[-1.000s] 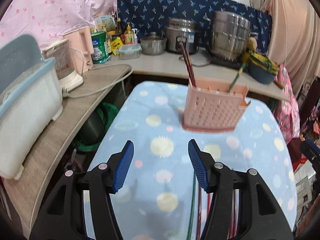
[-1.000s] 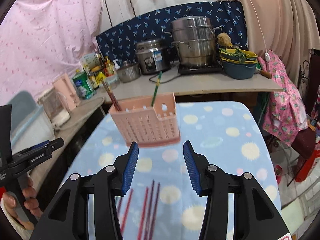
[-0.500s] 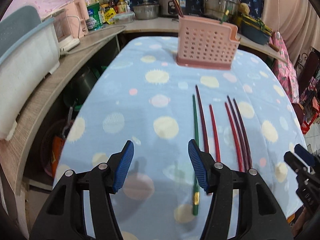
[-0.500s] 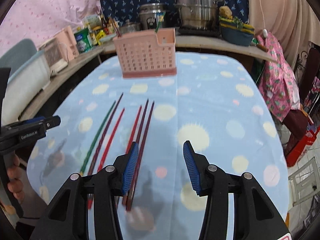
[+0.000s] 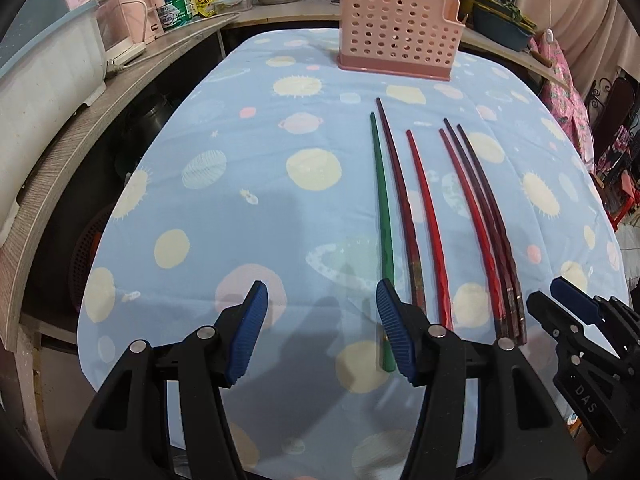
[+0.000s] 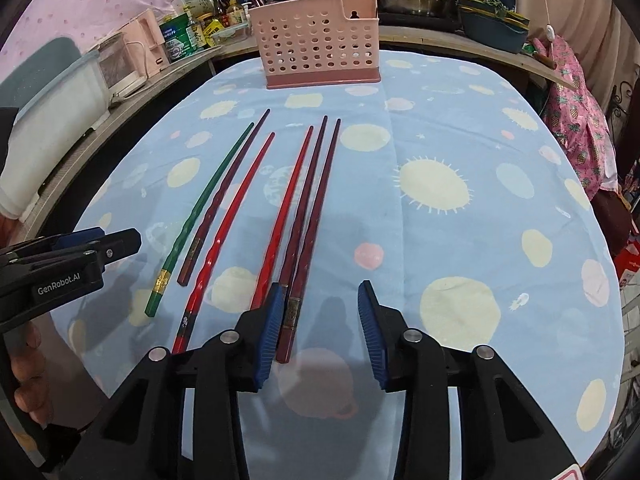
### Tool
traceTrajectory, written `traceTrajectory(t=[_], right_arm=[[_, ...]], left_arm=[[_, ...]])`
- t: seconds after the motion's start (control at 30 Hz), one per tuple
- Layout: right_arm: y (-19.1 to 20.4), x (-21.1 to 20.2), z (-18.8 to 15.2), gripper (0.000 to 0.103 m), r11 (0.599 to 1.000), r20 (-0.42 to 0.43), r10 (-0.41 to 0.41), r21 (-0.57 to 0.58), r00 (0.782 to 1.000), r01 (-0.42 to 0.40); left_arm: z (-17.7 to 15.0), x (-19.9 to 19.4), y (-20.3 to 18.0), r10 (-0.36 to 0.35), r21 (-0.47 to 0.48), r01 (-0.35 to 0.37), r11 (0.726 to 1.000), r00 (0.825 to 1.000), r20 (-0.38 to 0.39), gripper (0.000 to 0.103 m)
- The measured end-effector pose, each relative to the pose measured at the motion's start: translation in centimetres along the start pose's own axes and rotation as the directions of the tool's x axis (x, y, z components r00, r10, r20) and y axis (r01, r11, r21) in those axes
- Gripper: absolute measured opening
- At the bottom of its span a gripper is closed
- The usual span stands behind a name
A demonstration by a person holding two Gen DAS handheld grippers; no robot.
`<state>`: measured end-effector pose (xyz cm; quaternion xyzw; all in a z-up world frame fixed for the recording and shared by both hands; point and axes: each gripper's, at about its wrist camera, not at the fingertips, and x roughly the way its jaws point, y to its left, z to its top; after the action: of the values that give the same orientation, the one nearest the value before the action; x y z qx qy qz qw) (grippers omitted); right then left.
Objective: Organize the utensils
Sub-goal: 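Grasp a green chopstick with left gripper while right gripper grasps a dark-red chopstick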
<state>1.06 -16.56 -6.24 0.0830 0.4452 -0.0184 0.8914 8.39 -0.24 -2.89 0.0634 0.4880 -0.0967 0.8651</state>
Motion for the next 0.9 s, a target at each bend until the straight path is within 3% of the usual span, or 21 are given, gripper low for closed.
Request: traceTrajectory(t=[0.23, 0.5, 0.9], right_arm=[[0.5, 0.9, -0.6, 0.025, 1.0, -0.03, 0.004, -0.01, 1.0, -0.005], [0.0, 0.9, -0.7, 0.025, 1.0, -0.029, 0.0, -0.002, 1.0, 0.0], [-1.1, 1.1, -1.0, 0.008, 1.0, -0.032, -0.016, 0.013, 0.999, 0.016]], left_arm=[[-0.7, 0.4, -0.3, -0.011, 0.011, 0.011, 1.0, 1.0, -0.02, 0.054], [-1.4, 0.8, -1.3, -0.031, 0.031, 0.032, 0.999, 0.999, -0.038, 0.054], [-2.1, 1.7, -1.5, -0.031, 0.041, 0.034, 0.999, 0.998, -0.06, 0.054]])
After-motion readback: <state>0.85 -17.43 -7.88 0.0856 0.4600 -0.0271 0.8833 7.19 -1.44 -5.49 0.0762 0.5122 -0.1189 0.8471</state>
